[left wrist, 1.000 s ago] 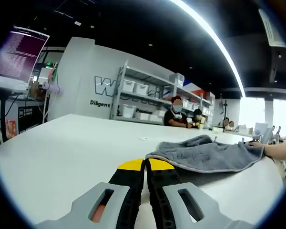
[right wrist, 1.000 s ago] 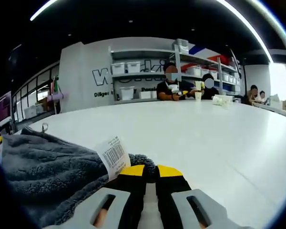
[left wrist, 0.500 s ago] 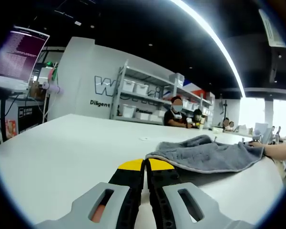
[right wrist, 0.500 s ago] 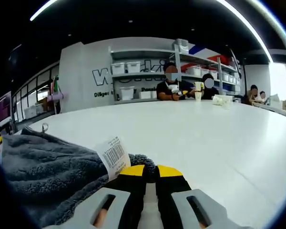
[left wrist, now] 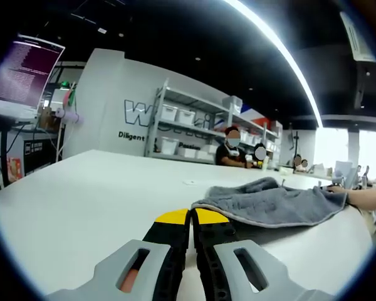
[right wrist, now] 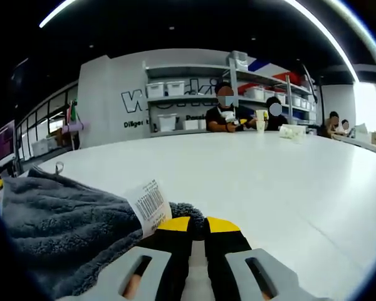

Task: Fold the towel on the table until its edges align and the towel forms a compact rectangular stack.

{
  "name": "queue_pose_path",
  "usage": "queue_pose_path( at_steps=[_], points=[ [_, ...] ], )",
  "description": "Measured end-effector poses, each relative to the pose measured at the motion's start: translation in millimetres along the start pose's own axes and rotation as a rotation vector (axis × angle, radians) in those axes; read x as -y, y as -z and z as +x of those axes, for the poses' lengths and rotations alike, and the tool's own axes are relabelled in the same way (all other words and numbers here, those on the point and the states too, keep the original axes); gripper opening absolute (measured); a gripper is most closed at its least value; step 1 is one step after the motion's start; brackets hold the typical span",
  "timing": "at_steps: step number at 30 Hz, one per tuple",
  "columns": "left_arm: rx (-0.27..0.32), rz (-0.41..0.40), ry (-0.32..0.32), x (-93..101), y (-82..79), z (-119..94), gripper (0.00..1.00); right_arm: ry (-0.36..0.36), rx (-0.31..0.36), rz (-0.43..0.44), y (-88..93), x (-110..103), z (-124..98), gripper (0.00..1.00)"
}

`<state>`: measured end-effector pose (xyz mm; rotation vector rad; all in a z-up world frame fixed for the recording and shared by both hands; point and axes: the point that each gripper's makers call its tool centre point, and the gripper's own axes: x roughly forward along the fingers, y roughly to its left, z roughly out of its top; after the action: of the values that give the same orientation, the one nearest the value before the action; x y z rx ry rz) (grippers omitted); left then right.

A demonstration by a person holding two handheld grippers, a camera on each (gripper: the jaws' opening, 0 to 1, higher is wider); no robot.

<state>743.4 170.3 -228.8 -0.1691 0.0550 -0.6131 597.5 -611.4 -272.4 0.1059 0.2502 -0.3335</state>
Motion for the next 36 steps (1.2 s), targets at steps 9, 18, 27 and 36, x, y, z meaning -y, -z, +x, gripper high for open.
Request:
queue_pose_path(
  at_steps=[9,18,27,36],
  points=[
    [0.0,0.0,0.0,0.2,0.1,0.3,0.02,0.0,0.0,0.0,-0.3,1.3,0.4,0.04],
    [0.0,0.0,0.0,2.2,0.2,-0.2,0.02,0.0,0.002,-0.005,0.0,0.7,-0.6,0.05],
    [-0.001,-0.002,0.0,2.1,0.5,-0.4,0.02,0.006,0.003,-0.01,-0.8,3.7,1.1,0.06],
    [-0.003,-0.004,0.001,1.0,0.8,-0.4,0.02,0.008,0.003,-0.016,0.0,1.2,-0.5,0.08]
  ],
)
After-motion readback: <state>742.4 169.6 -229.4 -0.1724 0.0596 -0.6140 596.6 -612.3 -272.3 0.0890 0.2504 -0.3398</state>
